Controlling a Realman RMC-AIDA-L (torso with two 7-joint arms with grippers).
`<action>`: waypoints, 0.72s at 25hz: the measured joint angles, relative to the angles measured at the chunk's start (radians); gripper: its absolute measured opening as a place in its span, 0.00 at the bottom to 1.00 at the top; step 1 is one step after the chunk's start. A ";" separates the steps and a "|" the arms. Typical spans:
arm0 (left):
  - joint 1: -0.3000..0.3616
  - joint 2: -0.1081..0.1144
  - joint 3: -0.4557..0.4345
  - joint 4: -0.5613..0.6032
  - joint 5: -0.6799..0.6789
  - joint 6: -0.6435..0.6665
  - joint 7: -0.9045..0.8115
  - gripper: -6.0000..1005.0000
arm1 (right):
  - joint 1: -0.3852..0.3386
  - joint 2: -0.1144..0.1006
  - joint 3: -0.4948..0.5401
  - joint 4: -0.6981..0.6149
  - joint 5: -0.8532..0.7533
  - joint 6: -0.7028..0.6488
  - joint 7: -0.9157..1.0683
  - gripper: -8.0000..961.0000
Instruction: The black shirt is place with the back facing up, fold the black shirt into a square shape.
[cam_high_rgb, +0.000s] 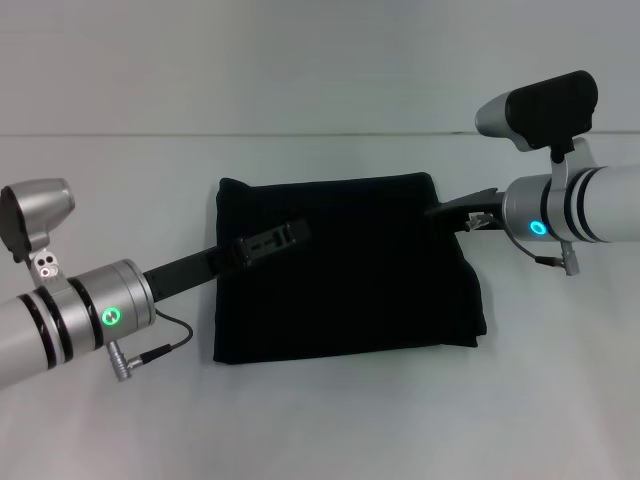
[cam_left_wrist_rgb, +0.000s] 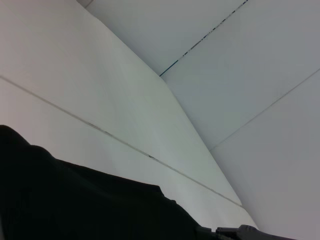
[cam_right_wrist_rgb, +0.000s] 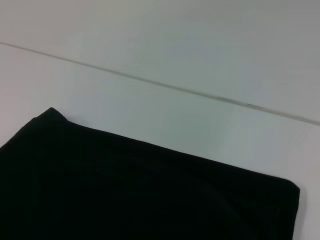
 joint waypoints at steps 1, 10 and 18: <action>0.000 -0.001 0.000 0.000 0.000 0.000 -0.001 0.96 | 0.001 -0.001 -0.009 -0.002 0.000 0.001 0.010 0.01; 0.002 -0.002 -0.003 0.000 -0.008 0.005 -0.001 0.96 | -0.033 0.004 0.004 -0.131 0.047 -0.054 0.006 0.02; 0.002 -0.002 -0.005 0.003 -0.009 0.005 0.005 0.96 | 0.003 0.009 -0.021 -0.086 0.051 -0.094 0.014 0.02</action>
